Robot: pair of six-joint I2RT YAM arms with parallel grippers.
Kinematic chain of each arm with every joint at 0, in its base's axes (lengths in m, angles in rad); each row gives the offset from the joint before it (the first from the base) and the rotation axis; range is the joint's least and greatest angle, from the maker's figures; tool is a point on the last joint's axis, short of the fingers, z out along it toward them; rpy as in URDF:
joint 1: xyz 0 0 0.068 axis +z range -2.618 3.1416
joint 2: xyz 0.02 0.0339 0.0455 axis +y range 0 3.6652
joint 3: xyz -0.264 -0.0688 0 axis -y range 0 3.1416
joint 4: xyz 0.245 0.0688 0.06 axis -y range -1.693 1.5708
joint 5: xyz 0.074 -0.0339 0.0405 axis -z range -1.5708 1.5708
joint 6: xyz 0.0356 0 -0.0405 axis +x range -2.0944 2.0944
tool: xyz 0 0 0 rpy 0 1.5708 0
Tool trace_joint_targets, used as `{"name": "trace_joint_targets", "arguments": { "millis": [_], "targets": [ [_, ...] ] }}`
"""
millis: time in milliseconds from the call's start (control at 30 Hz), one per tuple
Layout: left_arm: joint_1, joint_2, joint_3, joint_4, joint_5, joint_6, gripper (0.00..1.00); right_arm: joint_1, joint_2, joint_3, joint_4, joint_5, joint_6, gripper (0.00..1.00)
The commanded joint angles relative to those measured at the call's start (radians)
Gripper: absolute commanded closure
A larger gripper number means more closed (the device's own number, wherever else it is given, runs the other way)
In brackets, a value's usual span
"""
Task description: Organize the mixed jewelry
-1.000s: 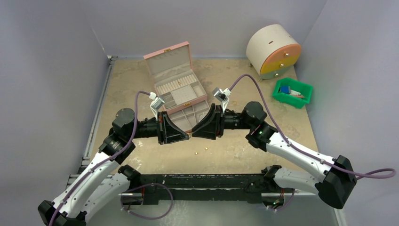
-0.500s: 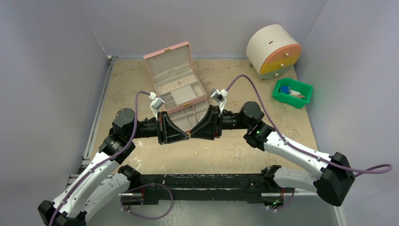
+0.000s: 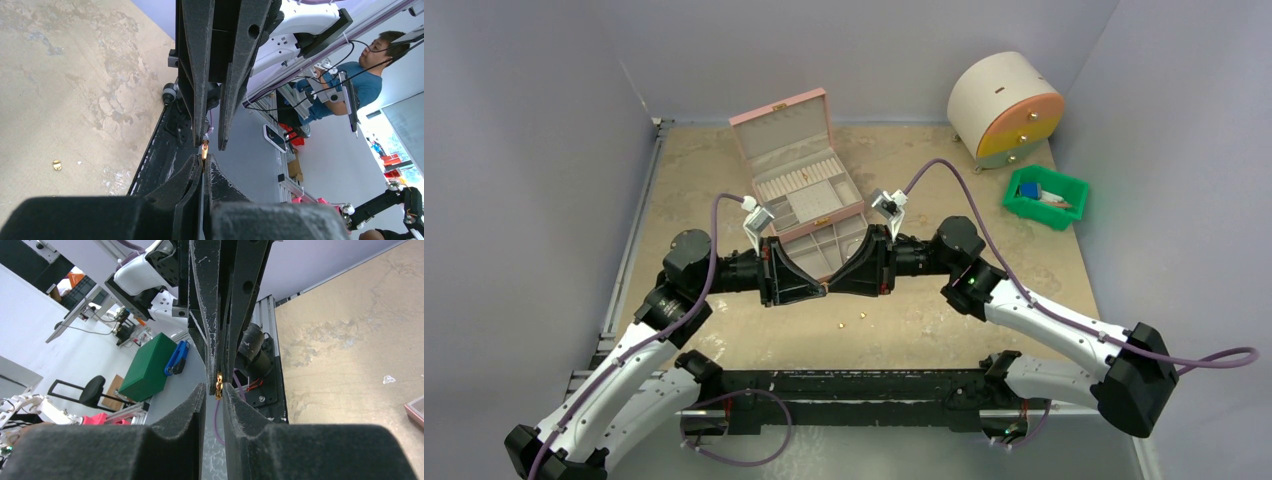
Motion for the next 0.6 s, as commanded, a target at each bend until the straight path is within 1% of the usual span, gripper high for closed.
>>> {"name": "trace_joint_targets", "arguments": {
  "millis": [0,233,300,367,433,567],
  "targets": [
    [0.001,0.001,0.04,0.033,-0.017,0.016,1.0,0.008,0.001,0.023,0.04,-0.015,-0.013,0.81],
    [0.0,-0.002,0.041,0.031,-0.032,0.016,1.0,0.01,0.002,0.03,0.021,-0.009,-0.022,0.86],
    [0.001,-0.001,0.043,0.03,-0.034,0.02,1.0,0.012,0.003,0.032,0.018,-0.01,-0.025,0.91],
    [0.001,0.002,0.042,0.027,-0.036,0.022,1.0,0.012,0.003,0.033,0.017,-0.009,-0.026,1.0],
    [0.001,0.004,0.045,0.028,-0.041,0.025,1.0,0.012,0.0,0.036,0.011,-0.007,-0.028,1.0],
    [0.002,0.012,0.063,-0.056,-0.074,0.066,1.0,0.012,-0.013,0.046,-0.037,0.029,-0.055,1.0]
  ]
}}
